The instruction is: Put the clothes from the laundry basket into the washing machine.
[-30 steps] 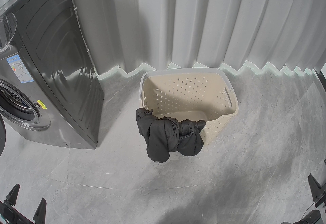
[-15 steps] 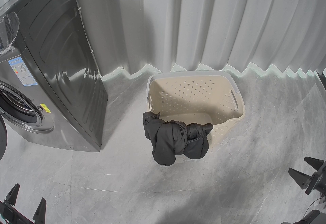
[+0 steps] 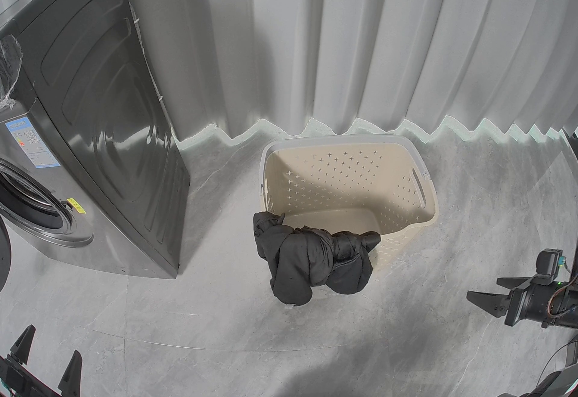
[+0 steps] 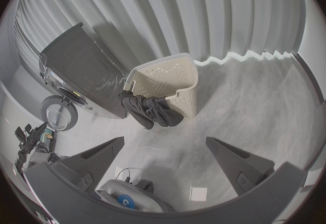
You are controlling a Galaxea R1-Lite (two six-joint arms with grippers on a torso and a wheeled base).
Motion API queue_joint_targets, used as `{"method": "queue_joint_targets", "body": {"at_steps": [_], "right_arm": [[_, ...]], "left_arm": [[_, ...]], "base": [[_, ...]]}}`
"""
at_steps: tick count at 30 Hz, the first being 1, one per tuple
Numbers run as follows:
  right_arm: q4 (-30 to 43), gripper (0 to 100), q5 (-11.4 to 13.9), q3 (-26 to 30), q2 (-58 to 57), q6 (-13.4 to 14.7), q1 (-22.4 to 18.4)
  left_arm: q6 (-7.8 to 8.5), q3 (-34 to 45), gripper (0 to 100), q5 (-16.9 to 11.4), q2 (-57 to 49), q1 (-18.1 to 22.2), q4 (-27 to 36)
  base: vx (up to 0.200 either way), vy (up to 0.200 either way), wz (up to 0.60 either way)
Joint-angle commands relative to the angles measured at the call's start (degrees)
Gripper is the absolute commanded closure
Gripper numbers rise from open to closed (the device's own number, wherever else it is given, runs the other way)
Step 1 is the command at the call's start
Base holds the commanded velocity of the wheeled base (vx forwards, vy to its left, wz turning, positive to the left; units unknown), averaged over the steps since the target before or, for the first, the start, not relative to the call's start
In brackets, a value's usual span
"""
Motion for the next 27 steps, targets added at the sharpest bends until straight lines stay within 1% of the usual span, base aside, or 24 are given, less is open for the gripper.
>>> {"method": "queue_joint_targets", "body": {"at_steps": [1, 2, 5, 7, 8, 9, 10, 11, 12, 15, 19, 27], "right_arm": [[-5.7, 0, -1.0, -1.7, 12.4, 1.8, 4.6], [-7.3, 0, -1.5, -1.8, 14.1, 2.1, 5.1], [-14.0, 0, -4.7, -1.8, 20.4, 3.5, 7.2], [-17.4, 0, -6.6, -1.7, 23.1, 4.7, 8.6], [-19.9, 0, -7.9, -1.7, 24.8, 5.9, 9.9], [-21.4, 0, -8.7, -1.8, 25.9, 6.9, 10.9], [-21.7, 0, -8.9, -1.9, 26.2, 7.1, 11.2], [-23.1, 0, -10.2, -2.3, 27.9, 7.9, 12.3], [-23.6, 0, -10.8, -2.8, 29.1, 8.1, 12.7], [-24.5, 0, -11.9, -4.7, 32.0, 8.3, 13.6], [-25.3, 0, -12.8, -6.8, 34.6, 8.3, 14.4], [-25.3, 0, -12.8, -7.6, 36.3, 8.5, 14.7]], "left_arm": [[-0.07, 0.6, 0, 0.0, -0.8, 0.0, 0.0], [-0.07, 0.6, 0, 0.0, -0.8, 0.0, 0.0], [-0.16, 0.6, 0, 0.0, -0.8, 0.0, 0.0], [-0.16, 0.6, 0, 0.0, -0.8, 0.0, 0.0], [-0.16, 0.6, 0, 0.0, -0.8, 0.0, 0.0], [-0.16, 0.6, 0, 0.0, -0.8, 0.0, 0.0], [-0.16, 0.6, 0, 0.0, -0.8, 0.0, 0.0], [-0.16, 0.6, 0, 0.0, -0.8, 0.0, 0.0], [-0.16, 0.6, 0, 0.0, -0.8, 0.0, 0.0], [-0.16, 0.6, 0, 0.0, -0.8, 0.0, 0.0], [-0.24, 0.6, 0, 0.0, -0.8, 0.0, 0.0], [-0.16, 0.6, 0, 0.0, -0.8, 0.0, 0.0]], "base": [[0.0, 0.0, 0.0], [0.0, 0.0, 0.0], [0.0, 0.0, 0.0], [0.0, 0.0, 0.0], [0.0, 0.0, 0.0], [0.0, 0.0, 0.0], [0.0, 0.0, 0.0], [0.0, 0.0, 0.0], [0.0, 0.0, 0.0], [0.0, 0.0, 0.0], [0.0, 0.0, 0.0], [0.0, 0.0, 0.0]]}}
